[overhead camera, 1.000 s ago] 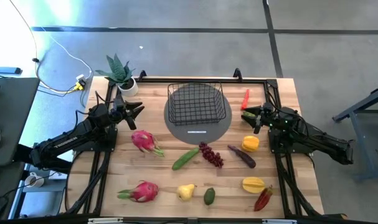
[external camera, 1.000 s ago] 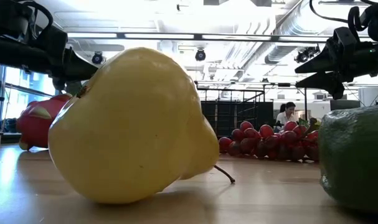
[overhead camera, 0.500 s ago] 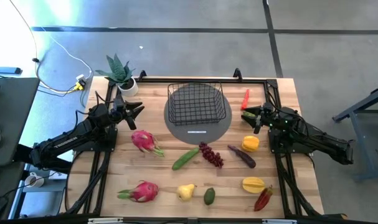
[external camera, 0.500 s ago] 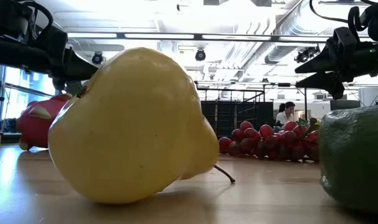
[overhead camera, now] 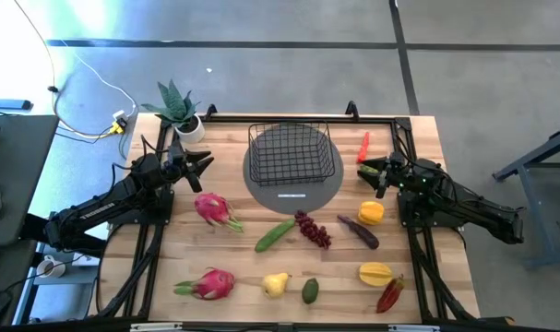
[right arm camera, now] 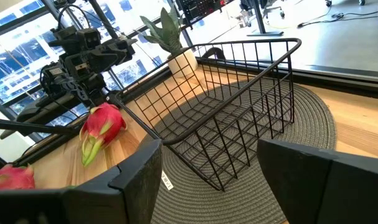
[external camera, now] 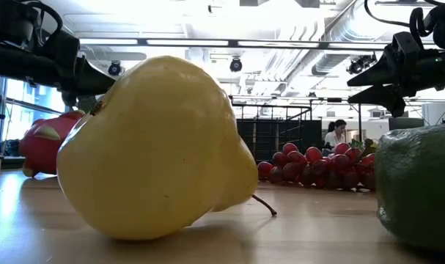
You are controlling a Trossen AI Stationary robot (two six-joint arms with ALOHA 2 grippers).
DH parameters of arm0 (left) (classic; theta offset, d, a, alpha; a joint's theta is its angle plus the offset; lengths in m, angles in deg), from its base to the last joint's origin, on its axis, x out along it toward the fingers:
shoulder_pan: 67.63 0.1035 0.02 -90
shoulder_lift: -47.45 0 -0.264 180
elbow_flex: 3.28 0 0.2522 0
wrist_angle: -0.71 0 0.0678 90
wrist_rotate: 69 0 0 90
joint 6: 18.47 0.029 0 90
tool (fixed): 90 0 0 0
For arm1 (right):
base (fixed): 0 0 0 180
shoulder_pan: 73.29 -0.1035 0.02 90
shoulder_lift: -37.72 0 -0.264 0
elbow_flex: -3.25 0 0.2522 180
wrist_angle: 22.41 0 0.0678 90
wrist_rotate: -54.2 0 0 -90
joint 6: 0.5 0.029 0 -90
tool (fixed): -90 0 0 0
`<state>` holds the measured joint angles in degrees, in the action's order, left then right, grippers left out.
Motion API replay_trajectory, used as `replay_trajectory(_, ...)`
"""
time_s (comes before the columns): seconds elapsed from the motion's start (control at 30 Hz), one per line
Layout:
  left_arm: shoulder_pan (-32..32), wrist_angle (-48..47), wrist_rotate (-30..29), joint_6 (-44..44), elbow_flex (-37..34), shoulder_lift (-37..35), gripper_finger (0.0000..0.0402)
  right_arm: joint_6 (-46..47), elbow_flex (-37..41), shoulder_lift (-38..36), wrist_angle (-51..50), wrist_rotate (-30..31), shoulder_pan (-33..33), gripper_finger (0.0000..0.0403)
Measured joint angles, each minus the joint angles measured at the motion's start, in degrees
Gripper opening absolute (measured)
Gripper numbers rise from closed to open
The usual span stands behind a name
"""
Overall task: Build produce basket
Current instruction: Put the top dragon fruit into the wire basket
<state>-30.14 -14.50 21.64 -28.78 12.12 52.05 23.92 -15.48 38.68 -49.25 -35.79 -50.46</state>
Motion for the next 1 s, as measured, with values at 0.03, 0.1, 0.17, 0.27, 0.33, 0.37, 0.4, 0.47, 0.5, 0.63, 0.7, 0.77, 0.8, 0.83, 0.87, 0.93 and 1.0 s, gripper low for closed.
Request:
replay_trajectory(0.03, 0.0, 0.0, 0.0, 0.0, 0.0, 0.0, 0.0110, 0.0, 0.0, 0.0, 0.0, 0.0, 0.0, 0.0243)
replay_trajectory(0.1, 0.0, 0.1, 0.0, 0.0, 0.0, 0.0, 0.0110, 0.0, 0.0, 0.0, 0.0, 0.0, 0.0, 0.0243)
replay_trajectory(0.17, 0.0, 0.1, 0.0, 0.0, 0.0, 0.0, 0.0110, 0.0, 0.0, 0.0, 0.0, 0.0, 0.0, 0.0243)
replay_trajectory(0.27, 0.0, 0.0, 0.4, -2.1, 0.0, 0.0, 0.0110, 0.0, 0.0, 0.0, 0.0, 0.0, 0.0, 0.0243)
replay_trajectory(0.33, 0.0, 0.0, 0.6, -5.8, 0.0, 0.0, 0.0110, 0.0, 0.0, 0.0, 0.0, 0.0, 0.0, 0.0243)
replay_trajectory(0.37, 0.0, 0.0, 0.6, -7.6, 0.0, 0.0, 0.0110, 0.0, 0.0, 0.0, 0.0, 0.0, 0.0, 0.0243)
replay_trajectory(0.4, 0.0, 0.0, 0.6, -9.2, 0.0, 0.0, 0.0110, 0.0, 0.0, 0.0, 0.0, 0.0, 0.0, 0.0243)
replay_trajectory(0.47, 0.0, 0.0, 0.6, -12.3, 0.0, 0.0, 0.0110, 0.0, 0.0, 0.0, 0.0, 0.0, 0.0, 0.0243)
replay_trajectory(0.5, 0.0, 0.0, 0.6, -13.6, 0.0, 0.0, 0.0110, 0.0, 0.0, 0.0, 0.0, 0.0, 0.0, 0.0243)
replay_trajectory(0.63, 0.0, 0.1, 0.6, -16.8, 0.0, 0.0, 0.0110, 0.0, 0.0, 0.0, 0.0, 0.0, 0.0, 0.0243)
replay_trajectory(0.7, 0.0, 0.4, 0.5, -18.5, 0.0, 0.0, 0.0110, 0.0, 0.0, 0.0, 0.0, 0.0, 0.0, 0.0243)
replay_trajectory(0.77, 0.0, 0.8, 0.4, -19.8, 0.0, 0.0, 0.0110, 0.0, 0.0, 0.0, 0.0, 0.0, 0.0, 0.0243)
replay_trajectory(0.8, 0.0, 1.0, 0.4, -20.2, 0.0, 0.0, 0.0110, 0.0, 0.0, 0.0, 0.0, 0.0, 0.0, 0.0243)
replay_trajectory(0.83, 0.0, 1.3, 0.4, -20.6, 0.0, 0.0, 0.0110, 0.0, 0.0, 0.0, 0.0, 0.0, 0.0, 0.0243)
replay_trajectory(0.87, 0.0, 1.7, 0.2, -20.6, 0.0, 0.0, 0.0110, 0.0, 0.0, 0.0, 0.0, 0.0, 0.0, 0.0243)
replay_trajectory(0.93, 0.0, 1.9, 0.2, -20.6, 0.0, 0.0, 0.0110, 0.0, 0.0, 0.0, 0.0, 0.0, 0.0, 0.0243)
replay_trajectory(1.0, 0.0, 1.9, 0.2, -20.6, 0.0, 0.0, 0.0110, 0.0, 0.0, 0.0, 0.0, 0.0, 0.0, 0.0243)
